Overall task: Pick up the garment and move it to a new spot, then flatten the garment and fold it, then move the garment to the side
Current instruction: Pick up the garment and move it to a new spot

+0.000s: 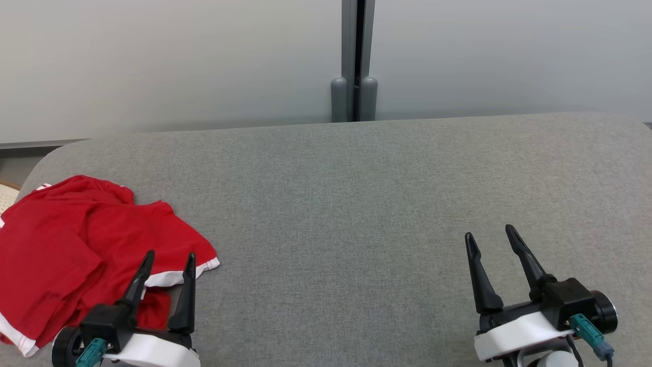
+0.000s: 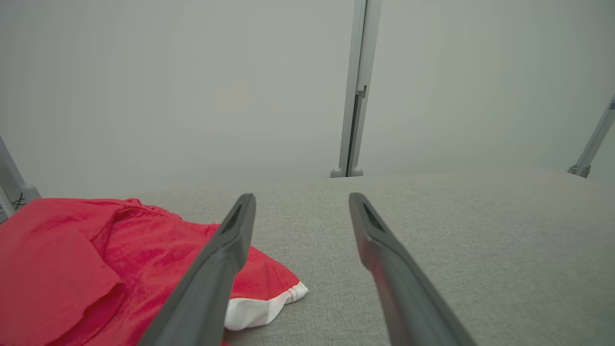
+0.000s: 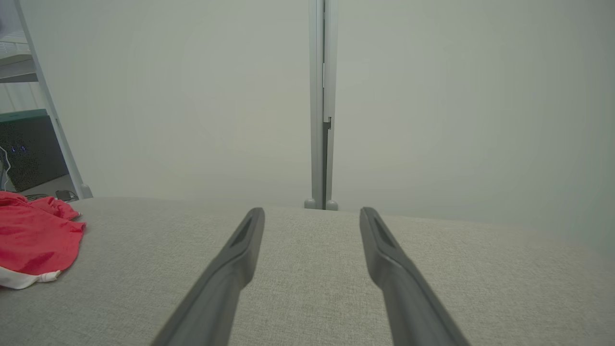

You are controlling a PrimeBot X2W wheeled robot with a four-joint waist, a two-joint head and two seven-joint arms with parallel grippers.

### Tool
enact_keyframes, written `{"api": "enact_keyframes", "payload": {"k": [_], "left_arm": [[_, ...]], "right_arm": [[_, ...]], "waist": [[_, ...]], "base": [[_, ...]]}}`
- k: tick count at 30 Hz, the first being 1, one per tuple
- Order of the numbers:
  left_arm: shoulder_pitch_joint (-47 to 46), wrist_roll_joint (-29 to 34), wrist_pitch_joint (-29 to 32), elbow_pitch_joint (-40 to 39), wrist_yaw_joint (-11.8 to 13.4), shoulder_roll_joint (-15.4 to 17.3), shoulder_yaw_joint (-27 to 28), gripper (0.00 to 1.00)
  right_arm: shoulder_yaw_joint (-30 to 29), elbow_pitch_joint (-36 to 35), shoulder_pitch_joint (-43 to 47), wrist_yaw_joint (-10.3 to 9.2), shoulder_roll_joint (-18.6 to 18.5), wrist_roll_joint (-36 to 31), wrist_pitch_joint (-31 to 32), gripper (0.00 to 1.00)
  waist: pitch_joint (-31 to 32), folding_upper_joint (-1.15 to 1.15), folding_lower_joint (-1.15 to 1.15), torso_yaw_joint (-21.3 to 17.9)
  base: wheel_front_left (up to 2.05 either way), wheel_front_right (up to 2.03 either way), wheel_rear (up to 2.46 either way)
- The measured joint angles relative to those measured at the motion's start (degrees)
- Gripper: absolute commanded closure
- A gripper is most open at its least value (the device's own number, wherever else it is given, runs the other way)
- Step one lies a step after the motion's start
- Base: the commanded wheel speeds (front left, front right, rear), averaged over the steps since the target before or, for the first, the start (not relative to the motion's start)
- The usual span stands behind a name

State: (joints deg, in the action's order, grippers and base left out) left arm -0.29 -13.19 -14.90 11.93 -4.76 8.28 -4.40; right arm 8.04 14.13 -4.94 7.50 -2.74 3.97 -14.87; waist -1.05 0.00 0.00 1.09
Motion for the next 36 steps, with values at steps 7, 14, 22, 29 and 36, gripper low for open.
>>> {"api": "enact_keyframes", "payload": {"k": [7,14,22,29,36], "left_arm": [[-0.23,0.1,0.0,0.63,0.65,-0.63,0.7,0.0],[-0.33,0.62,0.0,1.24,1.12,-1.44,1.74,0.0],[-0.47,1.2,-0.01,1.82,1.31,-2.02,3.16,0.0],[-0.48,2.2,-0.03,2.44,1.29,-2.79,4.22,0.0],[-0.37,2.65,-0.08,2.66,1.31,-3.34,5.5,0.0]], "right_arm": [[1.38,0.76,-0.44,0.0,-0.01,0.44,-0.01,0.0],[3.43,1.71,-1.04,0.0,-0.22,1.36,-0.01,0.0],[5.9,3.05,-2.1,0.0,-0.75,2.69,-0.02,0.0],[7.72,4.72,-2.48,0.0,-0.94,4.14,-0.04,0.0],[8.53,5.63,-3.34,0.0,-0.73,6.38,-0.1,0.0]], "waist": [[0.33,0.0,0.0,1.78],[0.73,0.0,0.0,4.65],[1.24,0.0,0.0,9.08],[1.91,0.0,0.0,14.55],[2.27,0.0,0.0,18.09]], "base": [[0.0,0.0,0.0],[0.0,0.0,0.0],[0.0,0.0,0.0],[0.0,0.0,0.0],[0.0,0.0,0.0]]}}
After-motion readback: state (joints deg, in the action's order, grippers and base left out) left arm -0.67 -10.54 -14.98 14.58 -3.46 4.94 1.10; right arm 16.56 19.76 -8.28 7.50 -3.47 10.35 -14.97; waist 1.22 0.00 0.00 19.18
